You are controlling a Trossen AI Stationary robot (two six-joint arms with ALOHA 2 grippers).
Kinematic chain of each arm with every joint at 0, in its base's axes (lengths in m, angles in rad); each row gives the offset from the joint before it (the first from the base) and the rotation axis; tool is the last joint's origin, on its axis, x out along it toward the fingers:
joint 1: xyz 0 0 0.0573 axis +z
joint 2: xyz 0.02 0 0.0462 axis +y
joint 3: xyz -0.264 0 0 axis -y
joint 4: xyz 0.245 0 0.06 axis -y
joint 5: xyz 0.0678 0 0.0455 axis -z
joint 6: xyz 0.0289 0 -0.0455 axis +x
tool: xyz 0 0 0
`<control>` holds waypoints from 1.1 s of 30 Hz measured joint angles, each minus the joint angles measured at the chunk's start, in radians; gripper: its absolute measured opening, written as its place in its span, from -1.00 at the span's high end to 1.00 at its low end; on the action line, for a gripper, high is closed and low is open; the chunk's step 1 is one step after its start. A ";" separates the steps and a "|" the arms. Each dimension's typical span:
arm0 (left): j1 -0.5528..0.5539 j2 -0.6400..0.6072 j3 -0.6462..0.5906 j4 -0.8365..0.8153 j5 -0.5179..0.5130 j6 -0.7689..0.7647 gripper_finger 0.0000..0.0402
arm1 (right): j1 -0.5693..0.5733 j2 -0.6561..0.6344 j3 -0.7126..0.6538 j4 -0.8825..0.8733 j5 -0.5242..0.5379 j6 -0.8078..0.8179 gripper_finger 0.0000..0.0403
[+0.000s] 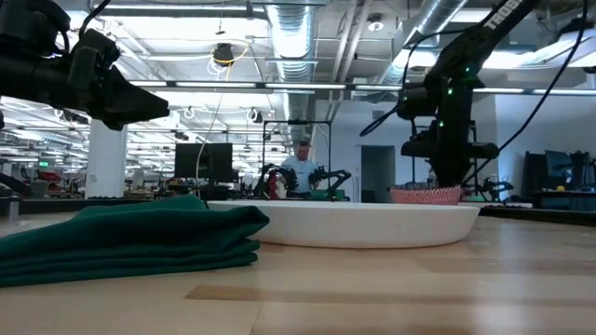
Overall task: Set table place
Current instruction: Put the blue patterned bowl on the white plate
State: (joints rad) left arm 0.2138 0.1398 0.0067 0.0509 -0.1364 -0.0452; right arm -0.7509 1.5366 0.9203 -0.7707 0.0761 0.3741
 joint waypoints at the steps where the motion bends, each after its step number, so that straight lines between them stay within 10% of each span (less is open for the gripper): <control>1: 0.000 0.000 0.000 0.000 0.000 0.000 0.15 | 0.000 -0.023 -0.001 0.002 -0.002 0.000 0.82; 15: 0.000 0.000 0.000 0.000 -0.001 0.051 0.15 | 0.246 -0.233 0.170 -0.021 -0.101 0.035 0.82; 33: 0.000 0.000 0.000 0.000 -0.002 0.041 0.15 | 0.688 0.222 0.584 -0.163 -0.098 -0.016 0.82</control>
State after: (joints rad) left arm 0.2142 0.1398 0.0067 0.0509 -0.1379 -0.0040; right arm -0.0634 1.7585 1.5040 -0.9333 -0.0216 0.3576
